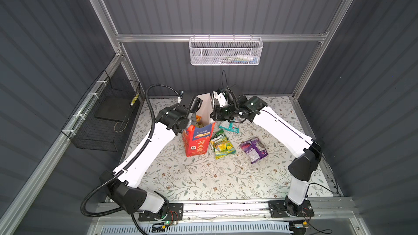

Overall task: Place the snacks into the paper bag
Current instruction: Place the paper bag at the center of the table.

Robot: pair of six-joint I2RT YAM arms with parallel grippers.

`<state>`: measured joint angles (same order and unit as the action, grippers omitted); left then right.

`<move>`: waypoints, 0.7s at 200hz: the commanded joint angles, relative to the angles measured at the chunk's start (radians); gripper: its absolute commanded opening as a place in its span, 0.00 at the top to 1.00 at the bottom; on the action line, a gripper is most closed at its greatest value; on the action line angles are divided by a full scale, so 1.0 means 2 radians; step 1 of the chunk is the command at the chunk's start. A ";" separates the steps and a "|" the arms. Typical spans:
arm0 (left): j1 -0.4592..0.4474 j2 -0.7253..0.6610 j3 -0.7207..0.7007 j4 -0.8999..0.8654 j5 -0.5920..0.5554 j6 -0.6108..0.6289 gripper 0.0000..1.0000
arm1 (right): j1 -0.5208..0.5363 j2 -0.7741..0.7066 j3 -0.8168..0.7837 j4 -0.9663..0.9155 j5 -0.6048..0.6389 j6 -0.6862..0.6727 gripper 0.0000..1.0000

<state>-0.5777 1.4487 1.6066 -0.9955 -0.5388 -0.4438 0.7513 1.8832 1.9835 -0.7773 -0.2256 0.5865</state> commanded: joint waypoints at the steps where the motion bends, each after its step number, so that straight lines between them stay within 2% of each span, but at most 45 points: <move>1: 0.013 -0.007 0.010 0.029 0.037 0.005 1.00 | 0.004 0.000 0.024 0.031 0.004 0.012 1.00; 30: 0.024 0.002 0.003 0.023 0.083 -0.008 1.00 | 0.010 0.005 0.014 0.033 0.008 0.017 1.00; 58: 0.026 0.011 -0.002 0.024 0.122 -0.022 1.00 | 0.011 -0.008 -0.005 0.048 0.003 0.023 0.88; 72: 0.027 0.019 -0.002 0.017 0.113 -0.027 1.00 | 0.012 -0.015 -0.014 0.055 0.006 0.026 0.79; 91: 0.033 0.022 -0.005 0.010 0.108 -0.026 1.00 | 0.012 -0.029 -0.028 0.062 0.010 0.023 0.58; 118: 0.035 0.010 -0.020 0.027 0.100 -0.016 1.00 | 0.011 -0.072 -0.056 0.078 0.026 0.008 0.33; 140: 0.034 0.008 -0.035 0.033 0.099 -0.014 1.00 | 0.011 -0.120 -0.074 0.075 0.043 -0.014 0.20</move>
<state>-0.5152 1.4940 1.5616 -0.9710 -0.3428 -0.4786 0.7696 1.7535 1.8626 -0.6575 -0.1879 0.6102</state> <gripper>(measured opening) 0.061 0.752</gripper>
